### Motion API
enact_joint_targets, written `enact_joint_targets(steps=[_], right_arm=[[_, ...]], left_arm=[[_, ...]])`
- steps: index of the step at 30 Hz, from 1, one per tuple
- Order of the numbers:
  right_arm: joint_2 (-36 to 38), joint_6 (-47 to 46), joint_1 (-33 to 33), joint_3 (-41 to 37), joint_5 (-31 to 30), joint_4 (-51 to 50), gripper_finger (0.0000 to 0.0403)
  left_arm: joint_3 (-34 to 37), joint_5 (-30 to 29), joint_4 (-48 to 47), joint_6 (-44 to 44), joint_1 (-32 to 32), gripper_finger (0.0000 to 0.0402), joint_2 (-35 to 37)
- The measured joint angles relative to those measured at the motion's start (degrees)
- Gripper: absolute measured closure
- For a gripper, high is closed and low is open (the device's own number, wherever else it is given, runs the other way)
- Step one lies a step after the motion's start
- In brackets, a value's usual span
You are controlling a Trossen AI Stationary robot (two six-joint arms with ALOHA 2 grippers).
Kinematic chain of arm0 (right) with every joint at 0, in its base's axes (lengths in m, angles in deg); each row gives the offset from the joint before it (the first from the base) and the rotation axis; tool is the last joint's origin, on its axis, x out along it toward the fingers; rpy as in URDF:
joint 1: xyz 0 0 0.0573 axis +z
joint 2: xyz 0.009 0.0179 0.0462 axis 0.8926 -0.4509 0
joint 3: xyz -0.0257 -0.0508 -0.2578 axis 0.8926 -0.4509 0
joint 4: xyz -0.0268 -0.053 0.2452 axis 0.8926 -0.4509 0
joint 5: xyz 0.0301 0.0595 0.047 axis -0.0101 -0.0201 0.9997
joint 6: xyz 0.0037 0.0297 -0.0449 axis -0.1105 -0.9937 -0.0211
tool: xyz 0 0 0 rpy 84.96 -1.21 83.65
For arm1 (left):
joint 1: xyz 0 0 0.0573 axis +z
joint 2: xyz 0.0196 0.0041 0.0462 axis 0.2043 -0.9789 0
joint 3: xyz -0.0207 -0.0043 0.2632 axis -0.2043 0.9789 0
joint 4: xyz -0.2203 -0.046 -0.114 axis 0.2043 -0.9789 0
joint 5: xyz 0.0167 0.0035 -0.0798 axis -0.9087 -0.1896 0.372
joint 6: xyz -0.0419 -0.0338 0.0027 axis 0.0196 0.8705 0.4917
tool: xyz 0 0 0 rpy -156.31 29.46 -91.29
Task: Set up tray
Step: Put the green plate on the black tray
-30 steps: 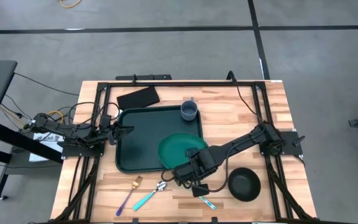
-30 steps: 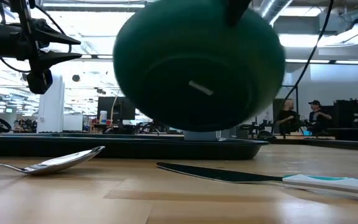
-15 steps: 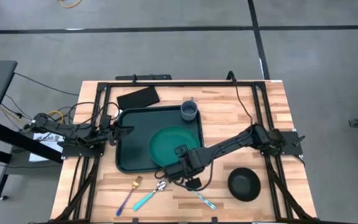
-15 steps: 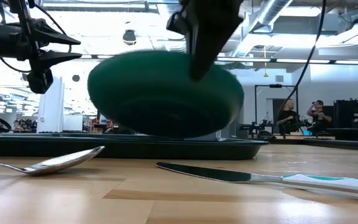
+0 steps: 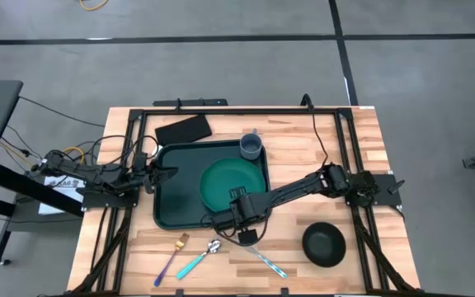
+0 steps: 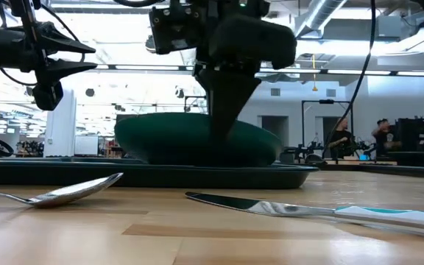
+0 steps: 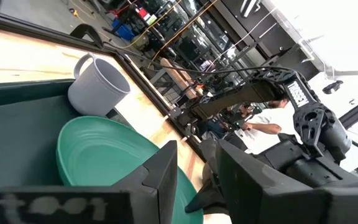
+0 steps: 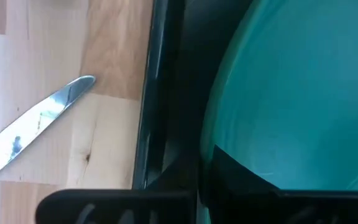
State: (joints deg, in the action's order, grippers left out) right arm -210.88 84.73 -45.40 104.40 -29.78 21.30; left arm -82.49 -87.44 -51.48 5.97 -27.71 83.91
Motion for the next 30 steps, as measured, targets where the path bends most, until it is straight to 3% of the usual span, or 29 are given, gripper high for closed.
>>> enact_joint_targets(steps=[10,30], right_arm=[[-0.04,-2.37,-0.19,-0.04,9.61,0.07,0.0351],[-0.04,-3.49,-0.32,-0.04,9.45,0.0,0.0346]], left_arm=[[0.0,-0.13,0.0,-0.91,0.0,0.0303,0.0],[0.0,-0.11,0.0,-0.91,0.0,0.0303,-0.01]])
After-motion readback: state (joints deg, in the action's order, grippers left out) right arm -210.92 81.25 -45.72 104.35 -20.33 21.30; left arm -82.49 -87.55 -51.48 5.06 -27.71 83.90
